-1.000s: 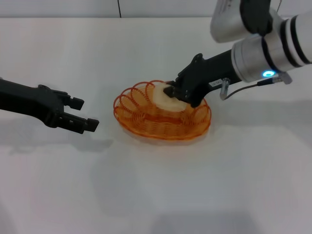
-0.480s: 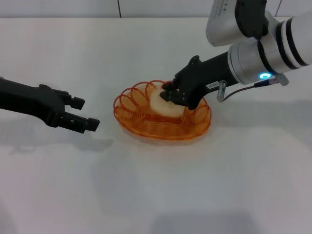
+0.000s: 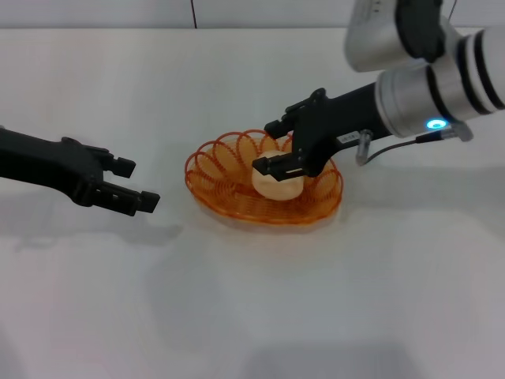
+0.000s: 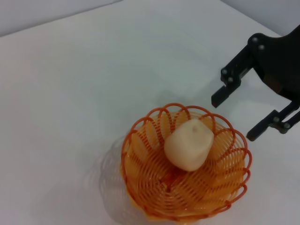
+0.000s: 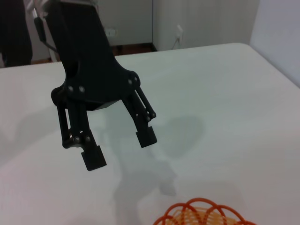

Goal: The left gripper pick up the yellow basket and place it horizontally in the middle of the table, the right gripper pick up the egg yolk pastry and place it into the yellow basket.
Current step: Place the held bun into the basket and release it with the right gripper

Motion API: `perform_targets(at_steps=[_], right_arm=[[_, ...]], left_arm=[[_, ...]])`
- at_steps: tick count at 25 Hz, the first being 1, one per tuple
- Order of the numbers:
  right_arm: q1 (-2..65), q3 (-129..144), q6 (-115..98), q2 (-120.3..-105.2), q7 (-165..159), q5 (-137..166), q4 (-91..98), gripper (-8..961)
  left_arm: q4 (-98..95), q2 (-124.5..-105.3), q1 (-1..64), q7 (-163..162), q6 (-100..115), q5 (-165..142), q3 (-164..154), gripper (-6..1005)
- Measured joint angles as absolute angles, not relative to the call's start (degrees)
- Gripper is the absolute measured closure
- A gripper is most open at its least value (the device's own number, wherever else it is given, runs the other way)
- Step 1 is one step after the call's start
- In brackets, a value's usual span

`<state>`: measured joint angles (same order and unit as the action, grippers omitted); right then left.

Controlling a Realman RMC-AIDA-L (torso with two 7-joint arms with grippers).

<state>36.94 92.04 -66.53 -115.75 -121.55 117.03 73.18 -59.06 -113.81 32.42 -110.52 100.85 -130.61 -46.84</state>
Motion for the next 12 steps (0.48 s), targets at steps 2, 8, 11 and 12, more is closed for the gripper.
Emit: perform_targets(at_steps=[2, 8, 11, 12], right_arm=[[35.0, 91.4, -66.5, -115.59, -121.3, 116.5, 74.7, 514], [27.5, 86.9, -67.0, -115.38, -115.8, 110.7, 77.1, 335], [23.8, 84.2, -68.6, -115.35, -111.5, 106.2, 77.2, 254], [22.7, 83.4, -69.3, -115.34, -110.1, 104.8, 77.2, 239]], left_arm=[[-59.1, -113.80, 32.3, -110.2, 100.8, -130.6, -46.8, 110], [-59.1, -113.88, 31.6, -108.6, 100.7, -130.6, -46.8, 110], [-59.1, -114.10, 31.4, -107.9, 100.7, -130.6, -46.8, 110], [-59.1, -114.15, 31.4, -107.8, 100.7, -130.6, -46.8, 110]])
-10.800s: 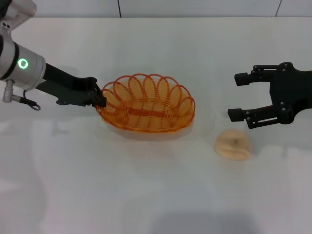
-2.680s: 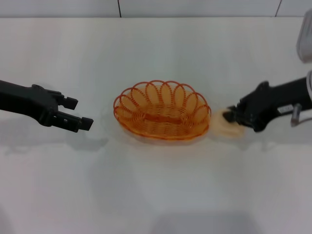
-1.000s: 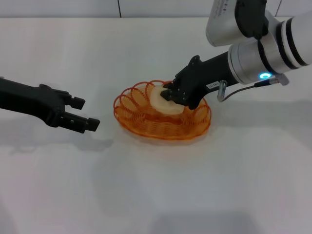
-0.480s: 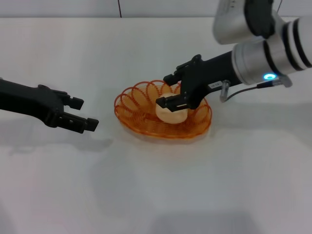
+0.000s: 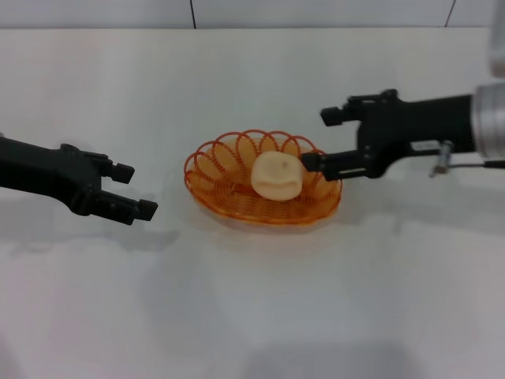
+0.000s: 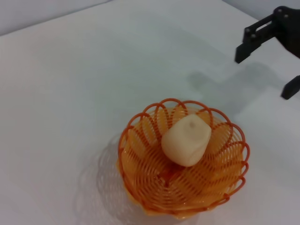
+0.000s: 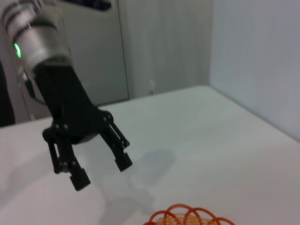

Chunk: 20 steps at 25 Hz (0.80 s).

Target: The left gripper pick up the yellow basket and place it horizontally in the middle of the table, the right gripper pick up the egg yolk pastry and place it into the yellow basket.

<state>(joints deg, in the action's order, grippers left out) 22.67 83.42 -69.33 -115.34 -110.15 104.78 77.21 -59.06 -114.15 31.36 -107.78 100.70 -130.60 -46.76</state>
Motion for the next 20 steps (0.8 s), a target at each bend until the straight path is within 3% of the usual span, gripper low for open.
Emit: perform_targets(at_steps=[6, 20], right_arm=[[19.0, 81.4, -70.9, -115.26, -107.5, 101.7, 77.3, 195], [20.0, 81.4, -71.9, -115.18, -106.3, 102.6, 76.7, 197]], left_arm=[[-59.1, -114.42, 31.1, -106.2, 101.2, -130.5, -46.8, 110], [-58.6, -115.21, 33.1, -100.0, 103.7, -127.6, -47.7, 110]])
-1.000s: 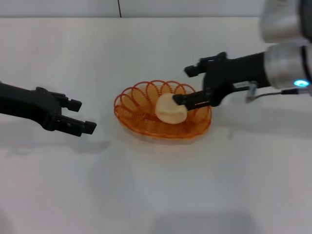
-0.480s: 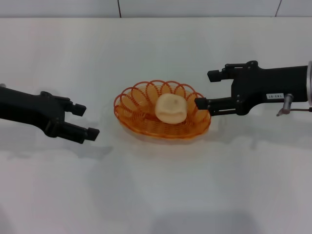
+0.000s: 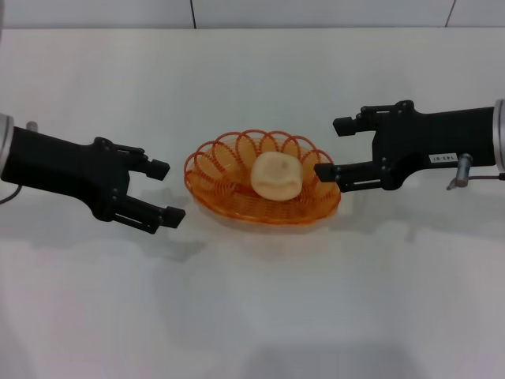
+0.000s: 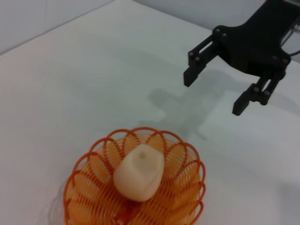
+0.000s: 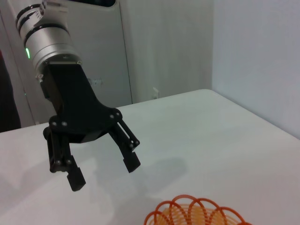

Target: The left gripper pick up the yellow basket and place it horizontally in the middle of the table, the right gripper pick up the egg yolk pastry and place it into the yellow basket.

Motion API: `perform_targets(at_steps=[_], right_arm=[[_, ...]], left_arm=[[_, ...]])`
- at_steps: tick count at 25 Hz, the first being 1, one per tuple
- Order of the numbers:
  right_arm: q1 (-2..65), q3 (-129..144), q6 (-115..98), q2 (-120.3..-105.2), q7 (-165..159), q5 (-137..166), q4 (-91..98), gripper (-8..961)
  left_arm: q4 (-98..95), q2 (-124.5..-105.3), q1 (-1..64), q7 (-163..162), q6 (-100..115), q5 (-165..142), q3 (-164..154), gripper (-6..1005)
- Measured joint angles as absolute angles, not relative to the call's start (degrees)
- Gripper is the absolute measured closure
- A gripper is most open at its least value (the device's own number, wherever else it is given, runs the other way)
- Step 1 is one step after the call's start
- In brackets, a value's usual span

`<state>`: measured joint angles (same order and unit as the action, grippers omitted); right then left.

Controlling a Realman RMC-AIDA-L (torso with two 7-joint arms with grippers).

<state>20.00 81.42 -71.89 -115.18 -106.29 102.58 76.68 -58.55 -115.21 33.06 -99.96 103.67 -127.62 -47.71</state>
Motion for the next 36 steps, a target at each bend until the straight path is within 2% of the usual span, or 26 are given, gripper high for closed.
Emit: perform_targets(at_steps=[9, 36], right_arm=[[20.0, 81.2, -73.5, -115.06, -105.1, 103.9, 76.8, 199], [20.0, 79.8, -75.6, -115.05, -104.6, 104.0, 77.5, 199]], left_arm=[[-58.5, -116.10, 33.7, -97.5, 103.7, -127.5, -48.2, 110], [-58.8, -116.09, 34.5, -97.3, 104.1, -126.3, -48.7, 109]])
